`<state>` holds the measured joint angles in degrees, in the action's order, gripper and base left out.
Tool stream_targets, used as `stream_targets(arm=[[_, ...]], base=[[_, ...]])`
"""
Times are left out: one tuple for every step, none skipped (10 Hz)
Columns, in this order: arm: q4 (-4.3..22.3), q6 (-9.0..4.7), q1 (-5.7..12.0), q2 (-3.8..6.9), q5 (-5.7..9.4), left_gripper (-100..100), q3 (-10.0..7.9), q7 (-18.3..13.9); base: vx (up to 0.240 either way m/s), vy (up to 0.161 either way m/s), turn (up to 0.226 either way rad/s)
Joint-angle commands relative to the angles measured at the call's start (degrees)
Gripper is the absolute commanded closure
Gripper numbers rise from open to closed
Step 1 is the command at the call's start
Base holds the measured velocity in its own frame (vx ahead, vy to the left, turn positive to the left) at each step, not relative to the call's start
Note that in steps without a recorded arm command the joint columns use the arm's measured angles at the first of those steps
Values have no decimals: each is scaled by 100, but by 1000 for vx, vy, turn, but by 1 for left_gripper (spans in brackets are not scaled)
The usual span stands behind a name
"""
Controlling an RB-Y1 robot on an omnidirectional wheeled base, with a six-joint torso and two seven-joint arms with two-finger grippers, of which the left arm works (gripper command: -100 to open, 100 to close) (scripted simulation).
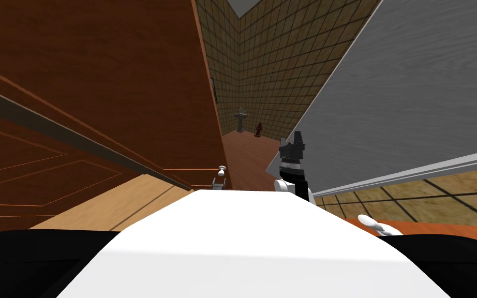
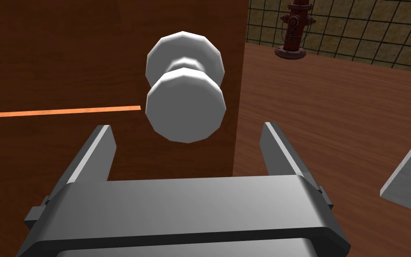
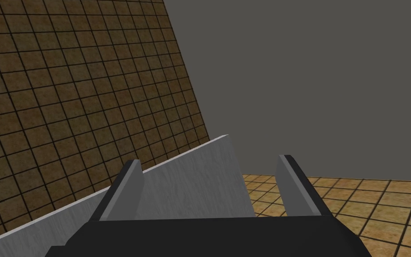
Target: Push the door open
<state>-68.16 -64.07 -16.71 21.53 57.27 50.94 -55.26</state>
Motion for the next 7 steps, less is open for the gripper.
stream_targets(arm=[[89, -57, 110, 53, 172, -100, 14, -32], [86, -71, 153, 99, 273, -100, 16, -29], [83, -83, 192, 140, 364, -100, 19, -26], [79, -102, 251, 203, 503, -100, 22, -22], [82, -89, 216, 161, 420, -100, 22, -13], [82, -89, 216, 161, 420, 100, 22, -13], [82, -89, 216, 161, 420, 100, 22, -13]], base=[[111, -29, -76], [79, -27, -80], [60, -22, -106], [93, -29, -124], [47, -11, -20], [-8, 5, 30], [-16, 8, -1]])
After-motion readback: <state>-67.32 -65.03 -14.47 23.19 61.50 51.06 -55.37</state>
